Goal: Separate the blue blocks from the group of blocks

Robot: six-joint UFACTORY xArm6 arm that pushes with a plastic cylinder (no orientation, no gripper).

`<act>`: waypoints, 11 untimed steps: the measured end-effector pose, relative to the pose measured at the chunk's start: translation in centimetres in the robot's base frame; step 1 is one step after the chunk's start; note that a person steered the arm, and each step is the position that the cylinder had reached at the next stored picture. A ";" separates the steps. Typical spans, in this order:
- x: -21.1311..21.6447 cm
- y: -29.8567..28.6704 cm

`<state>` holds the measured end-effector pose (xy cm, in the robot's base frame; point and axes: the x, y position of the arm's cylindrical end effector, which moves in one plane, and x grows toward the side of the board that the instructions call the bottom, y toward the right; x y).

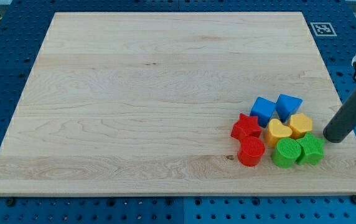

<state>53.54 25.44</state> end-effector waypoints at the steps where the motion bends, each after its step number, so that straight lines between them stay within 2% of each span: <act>1: 0.4 -0.3; 3: -0.9 -4.1; 5: -2.5 -4.1; 6: -4.8 -4.8; 11: -3.7 -13.9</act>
